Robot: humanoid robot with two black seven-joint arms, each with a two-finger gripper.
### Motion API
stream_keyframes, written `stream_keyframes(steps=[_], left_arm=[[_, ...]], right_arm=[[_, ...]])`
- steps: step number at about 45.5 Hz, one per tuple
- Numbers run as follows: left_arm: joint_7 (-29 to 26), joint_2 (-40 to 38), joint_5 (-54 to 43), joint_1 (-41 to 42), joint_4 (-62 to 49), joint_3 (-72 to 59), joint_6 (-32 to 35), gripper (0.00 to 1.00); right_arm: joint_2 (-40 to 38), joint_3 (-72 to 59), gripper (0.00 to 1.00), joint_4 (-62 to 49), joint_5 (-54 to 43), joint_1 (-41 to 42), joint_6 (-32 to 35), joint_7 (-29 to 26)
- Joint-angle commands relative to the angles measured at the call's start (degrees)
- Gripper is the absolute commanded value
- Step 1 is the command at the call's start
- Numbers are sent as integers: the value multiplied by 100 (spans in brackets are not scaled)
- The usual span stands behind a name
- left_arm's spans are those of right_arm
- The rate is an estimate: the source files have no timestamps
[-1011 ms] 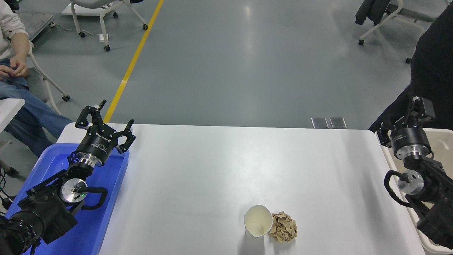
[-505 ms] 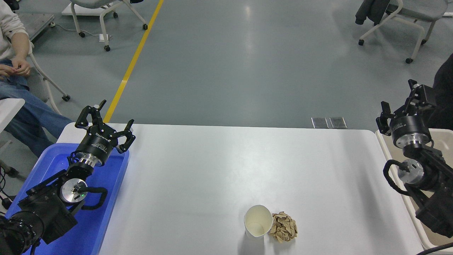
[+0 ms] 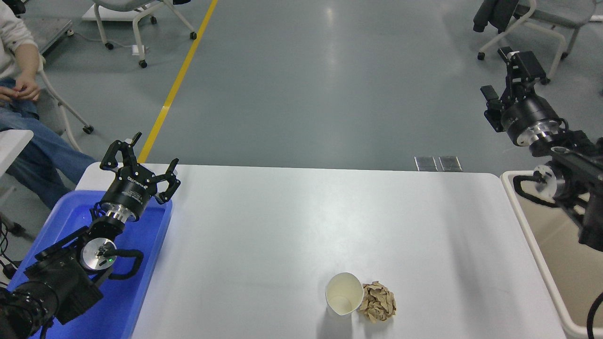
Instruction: Dispose of the paper cup in the dustbin
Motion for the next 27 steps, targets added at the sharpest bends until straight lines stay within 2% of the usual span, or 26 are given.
stream_keyframes(steps=[1,4,12,22,27], left_arm=[[0,0,2,0,-2,-1,0,100],[0,0,2,0,-2,-1,0,100],[0,0,2,0,-2,-1,0,100],[0,0,2,0,-2,7,0,100],[0,0,2,0,-2,-1,0,100]], right_arm=[[-110,-2050,99,34,-74,1309,461,-22],[-102,-2444,99,34,-144,1580,795,-22],[12,-3131,99,121,-943,2030,1068,-22],[39,-3316,99,253,-2129,2302,1780,-13],[21,-3316,99,665,-2973,2478,2026,-4]])
